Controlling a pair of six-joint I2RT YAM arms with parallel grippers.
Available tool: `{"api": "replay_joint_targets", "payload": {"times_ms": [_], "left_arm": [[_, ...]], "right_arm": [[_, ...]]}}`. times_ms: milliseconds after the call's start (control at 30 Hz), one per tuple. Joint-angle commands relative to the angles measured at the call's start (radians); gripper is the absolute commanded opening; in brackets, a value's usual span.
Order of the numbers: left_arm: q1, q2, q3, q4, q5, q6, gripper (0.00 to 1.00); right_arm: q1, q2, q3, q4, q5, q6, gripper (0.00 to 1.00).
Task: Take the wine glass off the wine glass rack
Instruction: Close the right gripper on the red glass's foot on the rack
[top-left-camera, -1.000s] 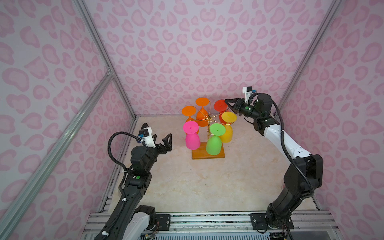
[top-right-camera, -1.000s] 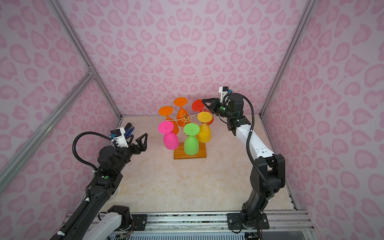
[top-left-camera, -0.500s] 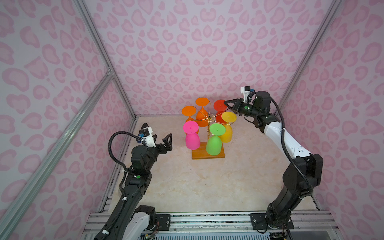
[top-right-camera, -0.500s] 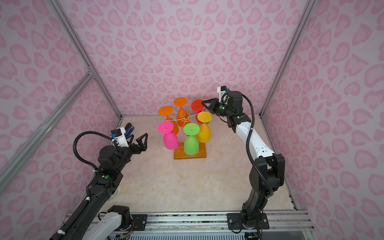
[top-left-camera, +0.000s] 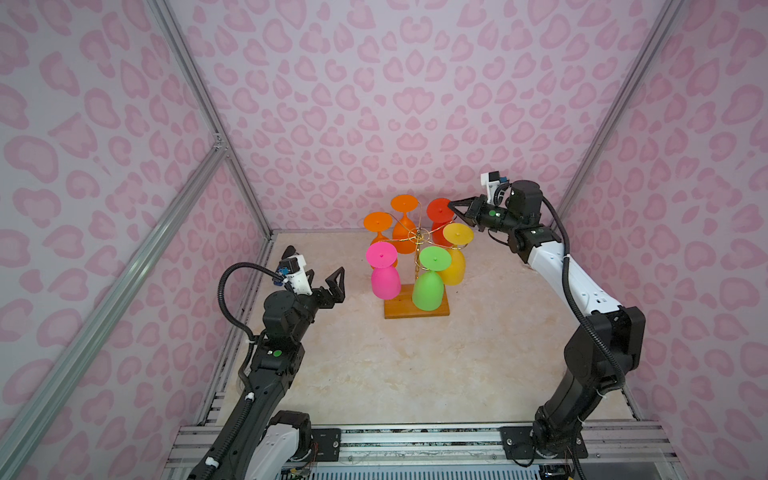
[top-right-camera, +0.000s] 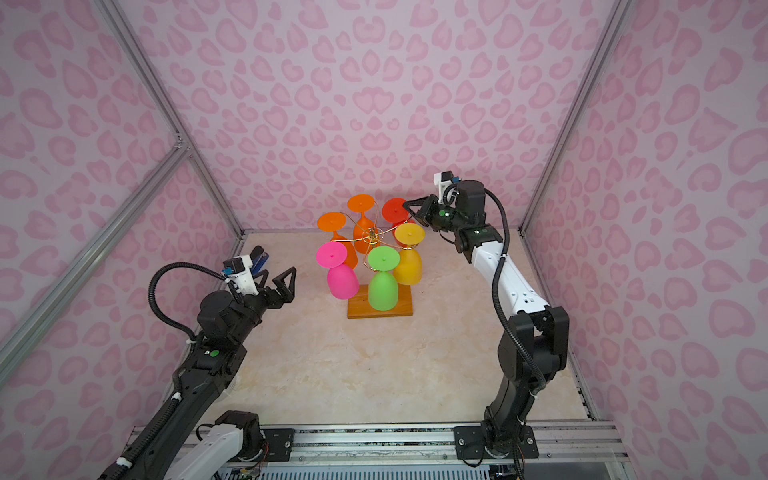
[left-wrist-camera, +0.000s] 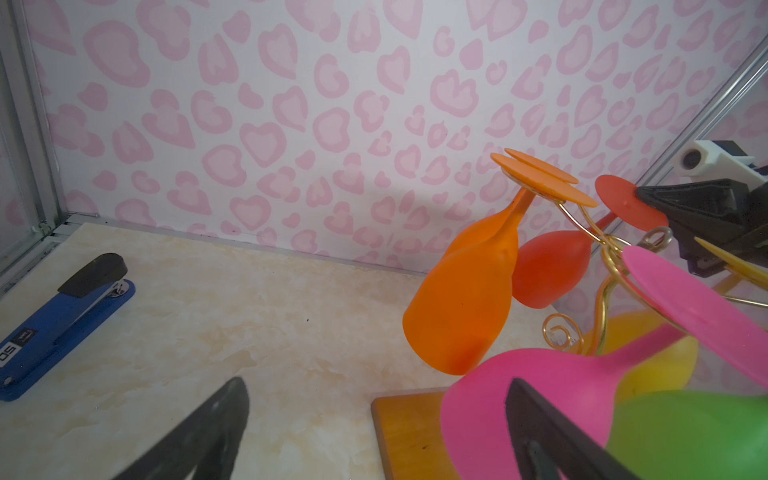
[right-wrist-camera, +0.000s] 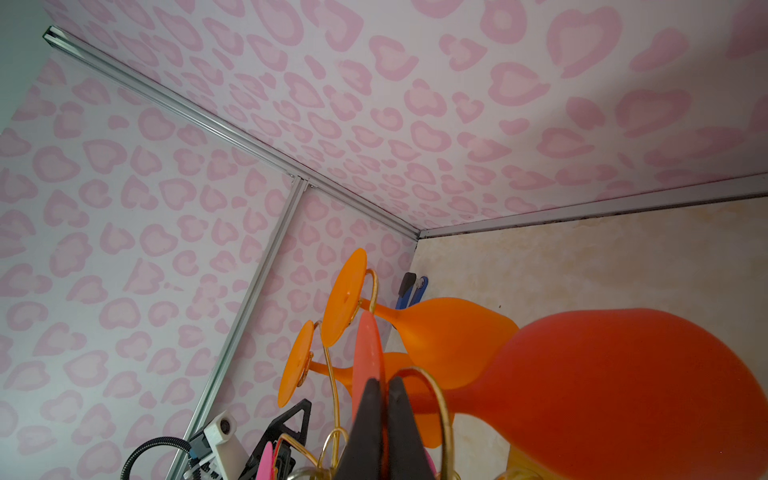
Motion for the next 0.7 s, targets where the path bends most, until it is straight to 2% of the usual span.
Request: {"api": "replay_joint_targets", "payload": {"times_ms": [0,267,667], "left_arm": [[0.001,0.003,-0.003,0.028,-0.006,0.012,0.98],[0.001,0.003,0.0,0.027,-0.005,0.017,0.98],[0.001,0.006,-0.003,0.03,-0.002,0.015,0.98]], "right_arm": [[-0.008,0.0,-0.015,0.045,-0.013,0.055,0.0],[-0.038,-0.029,-0.105,0.239,-0.038,0.192,0.0],[-0.051,-0.093,-0.166,0.266,-0.065,0.214,0.0]]}}
